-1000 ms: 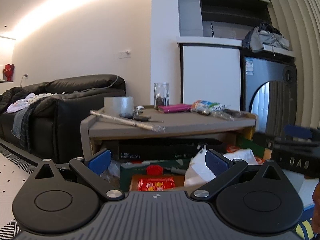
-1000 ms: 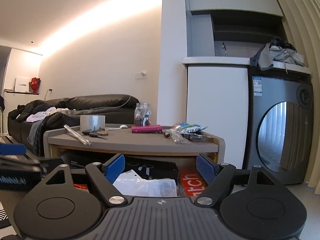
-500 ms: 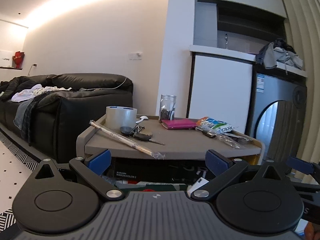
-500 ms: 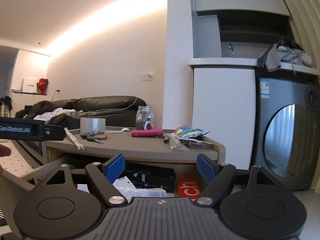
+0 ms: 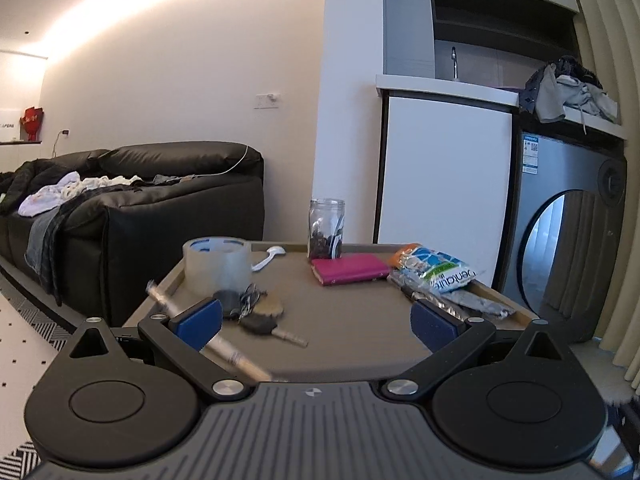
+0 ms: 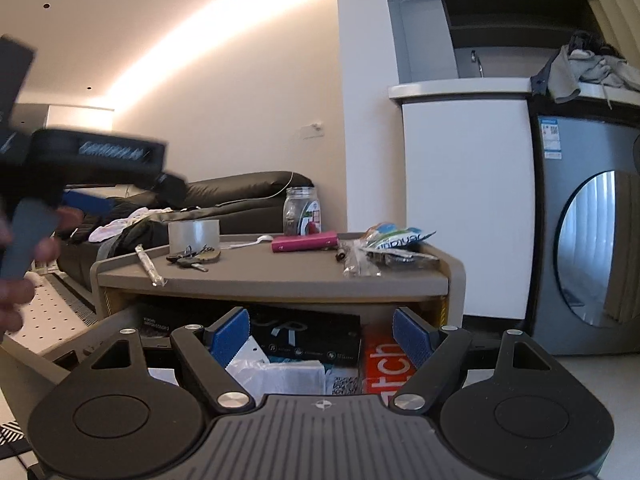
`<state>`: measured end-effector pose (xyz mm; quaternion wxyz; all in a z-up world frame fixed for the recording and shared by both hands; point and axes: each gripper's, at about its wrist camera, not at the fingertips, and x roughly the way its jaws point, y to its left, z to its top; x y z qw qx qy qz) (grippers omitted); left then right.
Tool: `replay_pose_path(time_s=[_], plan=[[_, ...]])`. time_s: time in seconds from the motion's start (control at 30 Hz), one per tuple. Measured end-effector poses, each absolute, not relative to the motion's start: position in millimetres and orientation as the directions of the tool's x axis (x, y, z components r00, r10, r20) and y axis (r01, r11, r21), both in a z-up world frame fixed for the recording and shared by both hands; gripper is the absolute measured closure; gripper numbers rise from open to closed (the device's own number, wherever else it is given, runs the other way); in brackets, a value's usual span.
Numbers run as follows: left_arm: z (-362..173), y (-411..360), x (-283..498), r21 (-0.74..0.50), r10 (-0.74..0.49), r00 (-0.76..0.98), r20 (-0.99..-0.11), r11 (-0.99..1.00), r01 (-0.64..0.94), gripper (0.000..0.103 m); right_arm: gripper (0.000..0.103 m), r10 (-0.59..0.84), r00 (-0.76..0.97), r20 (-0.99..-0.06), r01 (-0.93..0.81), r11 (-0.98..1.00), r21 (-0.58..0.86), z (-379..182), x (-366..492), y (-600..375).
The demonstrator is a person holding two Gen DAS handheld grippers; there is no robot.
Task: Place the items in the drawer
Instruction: 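Raise the left gripper over the nightstand top toward the silver blister pack, then lower the left gripper onto the silver blister pack beside the Dentalife bag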
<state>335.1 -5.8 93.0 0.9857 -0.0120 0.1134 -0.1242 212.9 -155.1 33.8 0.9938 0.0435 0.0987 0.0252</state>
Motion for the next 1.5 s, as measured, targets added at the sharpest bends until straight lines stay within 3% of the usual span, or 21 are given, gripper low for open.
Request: replay_pose_path(time_s=[0.43, 0.83, 1.5], plan=[[126, -57, 368, 0.000, -0.293, 0.920, -0.259, 0.953, 0.303, 0.000, 0.021, 0.109, 0.961, -0.254, -0.072, 0.986, 0.149, 42, 218, -177], [125, -112, 400, 0.033, -0.462, 0.830, -0.312, 0.868, 0.495, 0.000, 0.020, 0.131, 0.954, -0.271, -0.099, 0.987, 0.131, 26, 216, -176], [116, -176, 439, 0.120, -0.556, 0.667, -0.497, 0.717, 0.687, 0.000, 0.015, 0.168, 0.945, -0.280, -0.126, 0.979, 0.162, 28, 219, -178]])
